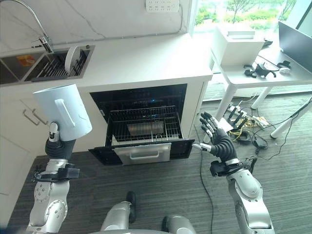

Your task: Place the dishes in the dishwasher.

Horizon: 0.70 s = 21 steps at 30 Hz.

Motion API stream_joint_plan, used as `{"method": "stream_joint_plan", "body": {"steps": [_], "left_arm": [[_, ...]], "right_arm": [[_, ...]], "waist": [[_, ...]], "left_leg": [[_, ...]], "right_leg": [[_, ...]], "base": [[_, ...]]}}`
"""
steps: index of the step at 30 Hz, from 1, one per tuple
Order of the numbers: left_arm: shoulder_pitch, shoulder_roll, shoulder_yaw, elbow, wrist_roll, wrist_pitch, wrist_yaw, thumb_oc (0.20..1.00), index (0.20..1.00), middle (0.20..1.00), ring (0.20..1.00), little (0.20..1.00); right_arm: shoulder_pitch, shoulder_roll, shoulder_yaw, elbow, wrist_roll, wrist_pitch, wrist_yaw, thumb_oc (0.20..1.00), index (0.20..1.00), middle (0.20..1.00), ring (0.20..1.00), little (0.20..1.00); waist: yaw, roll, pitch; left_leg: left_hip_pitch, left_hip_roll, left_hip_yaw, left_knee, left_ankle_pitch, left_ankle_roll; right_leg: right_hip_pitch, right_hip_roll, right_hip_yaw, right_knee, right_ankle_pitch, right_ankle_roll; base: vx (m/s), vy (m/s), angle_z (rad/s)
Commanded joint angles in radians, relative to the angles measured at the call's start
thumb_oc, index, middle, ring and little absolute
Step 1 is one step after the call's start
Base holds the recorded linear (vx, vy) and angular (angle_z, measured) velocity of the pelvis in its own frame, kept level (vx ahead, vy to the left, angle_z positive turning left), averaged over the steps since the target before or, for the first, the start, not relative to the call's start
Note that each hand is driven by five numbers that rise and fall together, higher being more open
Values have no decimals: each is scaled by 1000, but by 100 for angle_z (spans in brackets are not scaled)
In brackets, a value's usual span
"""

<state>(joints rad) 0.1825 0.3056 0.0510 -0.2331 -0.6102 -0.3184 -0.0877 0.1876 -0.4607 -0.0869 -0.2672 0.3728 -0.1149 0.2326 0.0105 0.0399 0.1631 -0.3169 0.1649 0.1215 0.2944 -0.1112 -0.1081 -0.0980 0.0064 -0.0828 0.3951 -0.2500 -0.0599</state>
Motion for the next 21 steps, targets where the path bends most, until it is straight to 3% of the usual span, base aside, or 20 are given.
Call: {"method": "stream_joint_plan", "body": {"steps": [1,15,21], "left_arm": [[-2,47,71,-76,-27,-81,16,200,200,200,200,200],[-51,59,60,-88,6,-50,0,200,200,200,200,200],[-65,66,63,-104,5,-30,-4,200,200,200,200,200]], "right_arm": [[-3,-5,-13,-75,13,-46,26,1000,1000,1000,1000,1000],[-37,10,-18,-69,16,-4,2,1000,1000,1000,1000,1000],[-59,21,-8,-54,10,23,-31,1000,1000,1000,1000,1000]], "waist": [[-2,-41,-26],[20,-91,-53],[37,-113,-52]], "left_leg": [[65,-19,13,6,28,13],[130,-97,-21,6,-38,74],[146,-124,-35,6,-58,109]], "right_leg": [[91,-49,-52,-95,-3,157],[112,-124,-54,-95,35,206],[129,-135,-62,-95,118,239]], "base": [[164,175,-40],[112,154,-3],[87,124,-2]]}}
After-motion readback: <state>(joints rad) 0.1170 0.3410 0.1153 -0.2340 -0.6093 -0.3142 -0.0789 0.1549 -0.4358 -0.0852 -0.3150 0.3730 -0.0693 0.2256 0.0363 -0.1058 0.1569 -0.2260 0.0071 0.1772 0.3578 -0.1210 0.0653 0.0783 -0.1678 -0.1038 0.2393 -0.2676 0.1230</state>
